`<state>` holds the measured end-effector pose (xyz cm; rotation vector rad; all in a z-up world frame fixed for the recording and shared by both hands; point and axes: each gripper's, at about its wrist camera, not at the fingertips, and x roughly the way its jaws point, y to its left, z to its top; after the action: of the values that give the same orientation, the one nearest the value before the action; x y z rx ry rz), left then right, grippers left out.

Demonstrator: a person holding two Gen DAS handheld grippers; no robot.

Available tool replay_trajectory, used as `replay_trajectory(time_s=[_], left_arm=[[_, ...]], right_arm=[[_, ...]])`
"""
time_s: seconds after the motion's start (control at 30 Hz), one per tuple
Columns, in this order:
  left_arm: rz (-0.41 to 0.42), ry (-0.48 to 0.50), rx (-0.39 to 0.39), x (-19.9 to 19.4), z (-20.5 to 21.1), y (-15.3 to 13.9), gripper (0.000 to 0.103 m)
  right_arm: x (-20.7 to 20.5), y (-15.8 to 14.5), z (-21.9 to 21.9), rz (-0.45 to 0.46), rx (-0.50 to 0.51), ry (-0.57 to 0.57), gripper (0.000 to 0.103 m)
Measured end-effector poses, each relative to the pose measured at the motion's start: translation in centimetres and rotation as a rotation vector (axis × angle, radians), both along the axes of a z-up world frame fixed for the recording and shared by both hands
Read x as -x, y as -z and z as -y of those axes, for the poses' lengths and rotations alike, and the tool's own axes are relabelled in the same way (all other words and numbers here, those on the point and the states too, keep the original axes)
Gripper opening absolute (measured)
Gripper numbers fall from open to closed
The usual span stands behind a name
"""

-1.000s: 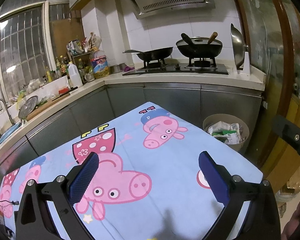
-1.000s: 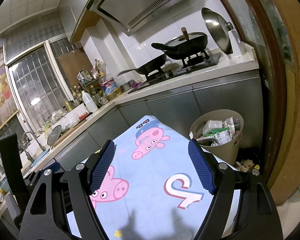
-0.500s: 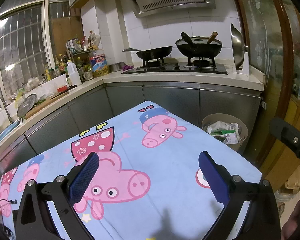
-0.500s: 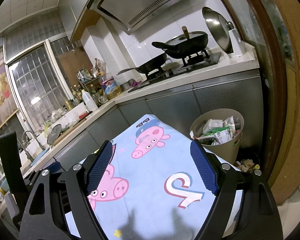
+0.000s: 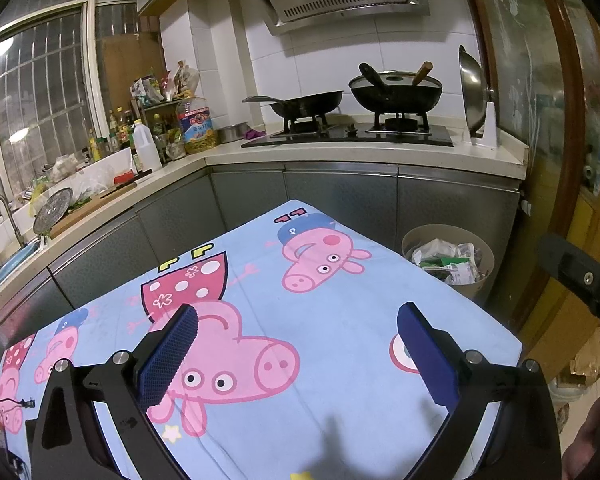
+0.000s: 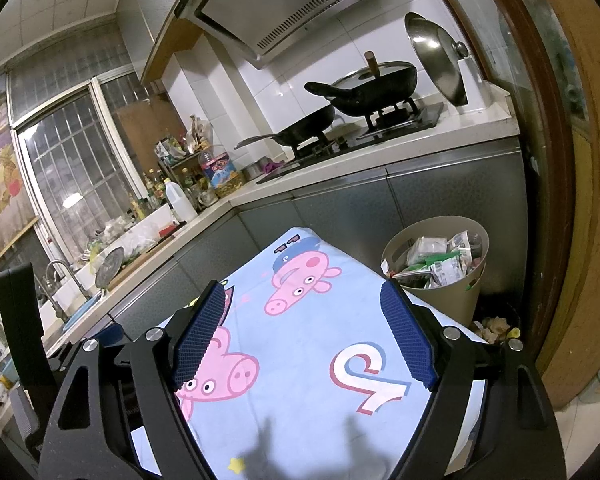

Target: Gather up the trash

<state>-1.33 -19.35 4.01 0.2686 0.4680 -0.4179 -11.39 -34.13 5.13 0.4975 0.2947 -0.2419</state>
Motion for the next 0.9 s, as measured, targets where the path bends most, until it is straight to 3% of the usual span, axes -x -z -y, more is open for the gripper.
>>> replay_trajectory(time_s=[0.53, 0.9], left_arm=[[0.011, 0.002, 0.01, 1.0, -0.4, 0.2, 0.099], [0.03, 0.001, 0.027, 2.6, -2.0, -1.1, 0.099]], right_arm=[[0.6, 0.4, -1.9, 0.013, 0.011, -0.01, 0.079], [2.0, -1.4, -3.6, 0.036, 0.034, -0.024, 0.079]])
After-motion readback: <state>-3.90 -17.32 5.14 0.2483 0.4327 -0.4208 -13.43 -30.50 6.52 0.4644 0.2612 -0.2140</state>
